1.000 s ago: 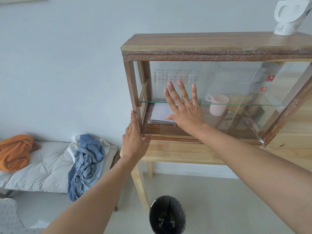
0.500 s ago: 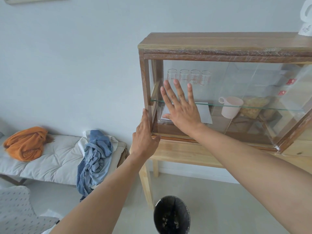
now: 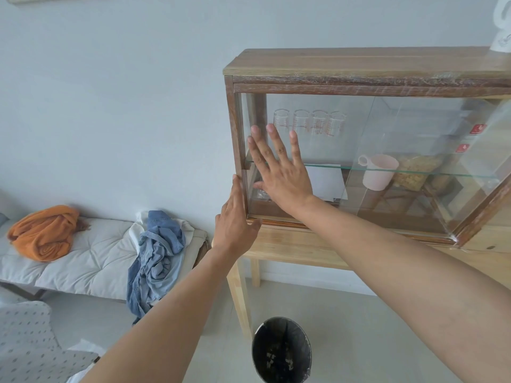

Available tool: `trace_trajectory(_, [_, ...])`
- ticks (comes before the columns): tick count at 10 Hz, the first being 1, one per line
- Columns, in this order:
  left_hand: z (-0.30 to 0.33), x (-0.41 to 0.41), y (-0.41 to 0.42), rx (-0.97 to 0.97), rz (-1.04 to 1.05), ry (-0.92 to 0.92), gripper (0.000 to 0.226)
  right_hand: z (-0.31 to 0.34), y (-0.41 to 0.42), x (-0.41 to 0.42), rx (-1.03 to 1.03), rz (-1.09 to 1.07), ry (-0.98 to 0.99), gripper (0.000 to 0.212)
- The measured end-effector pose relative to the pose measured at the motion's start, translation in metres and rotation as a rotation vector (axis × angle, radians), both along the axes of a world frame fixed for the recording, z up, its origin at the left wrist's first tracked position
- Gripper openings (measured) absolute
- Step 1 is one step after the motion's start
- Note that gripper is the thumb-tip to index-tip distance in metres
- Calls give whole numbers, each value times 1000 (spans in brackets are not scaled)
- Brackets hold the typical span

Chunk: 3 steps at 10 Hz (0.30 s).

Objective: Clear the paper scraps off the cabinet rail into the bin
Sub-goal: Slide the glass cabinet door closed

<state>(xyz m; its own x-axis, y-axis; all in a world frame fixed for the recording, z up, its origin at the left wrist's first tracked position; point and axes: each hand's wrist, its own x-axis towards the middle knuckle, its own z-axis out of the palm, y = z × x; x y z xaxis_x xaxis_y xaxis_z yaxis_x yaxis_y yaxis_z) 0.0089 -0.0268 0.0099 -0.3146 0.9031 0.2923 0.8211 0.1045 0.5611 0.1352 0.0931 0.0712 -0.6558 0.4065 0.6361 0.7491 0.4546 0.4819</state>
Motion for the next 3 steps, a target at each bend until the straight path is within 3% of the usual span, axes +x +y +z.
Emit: trace_trajectory(3, [24,0,-17,-127,47,186,108,24,-22,20,-110,101,-47,111])
